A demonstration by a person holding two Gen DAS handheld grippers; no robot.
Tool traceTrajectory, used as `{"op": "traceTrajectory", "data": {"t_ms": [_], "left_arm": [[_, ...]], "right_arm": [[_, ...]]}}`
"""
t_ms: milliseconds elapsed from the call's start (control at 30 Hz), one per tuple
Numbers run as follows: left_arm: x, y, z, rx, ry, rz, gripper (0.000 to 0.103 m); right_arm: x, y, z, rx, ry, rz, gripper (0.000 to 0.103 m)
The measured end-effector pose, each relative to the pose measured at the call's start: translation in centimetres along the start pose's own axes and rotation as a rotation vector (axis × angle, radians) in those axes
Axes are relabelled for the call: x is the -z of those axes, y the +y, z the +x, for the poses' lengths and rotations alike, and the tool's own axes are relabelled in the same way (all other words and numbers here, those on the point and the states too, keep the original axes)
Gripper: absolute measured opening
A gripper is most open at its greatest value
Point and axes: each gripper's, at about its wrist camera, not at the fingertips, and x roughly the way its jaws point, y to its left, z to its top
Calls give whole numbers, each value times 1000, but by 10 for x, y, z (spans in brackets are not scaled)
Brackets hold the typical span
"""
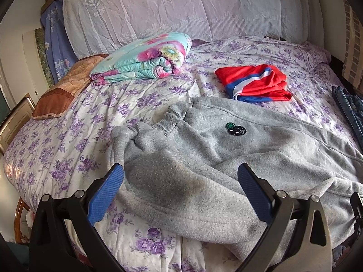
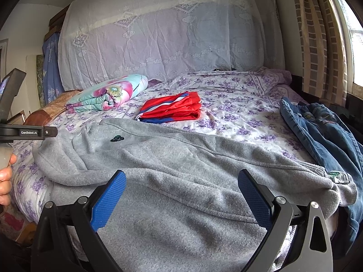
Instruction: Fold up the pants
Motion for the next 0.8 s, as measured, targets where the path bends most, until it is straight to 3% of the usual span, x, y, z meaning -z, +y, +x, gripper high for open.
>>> {"op": "traceTrajectory", "data": {"t_ms": [133,267,433,533,600,733,800], "left_arm": [[-23,3,14,-31,-6,33,98],[-72,11,53,-37,11,63,98],[-127,12,139,44,191,93,98],[-141,21,184,62,311,39,98],[-143,28,206,138,377,-10,98],[-127,12,235,222,486,38,97],[-116,2,238,255,515,60,84]], "right_arm": [[-1,-13,-4,33,-26,12,99],[-4,-39,-9,113,-48,38,99],[0,-69,-2,176,-11,104,99],[0,-76,1,199,-2,110,99],[-1,-80,1,218,-4,101,99],[-8,-95,0,274,-7,88,99],[-10,-107,-5,315,-8,80,99]]}}
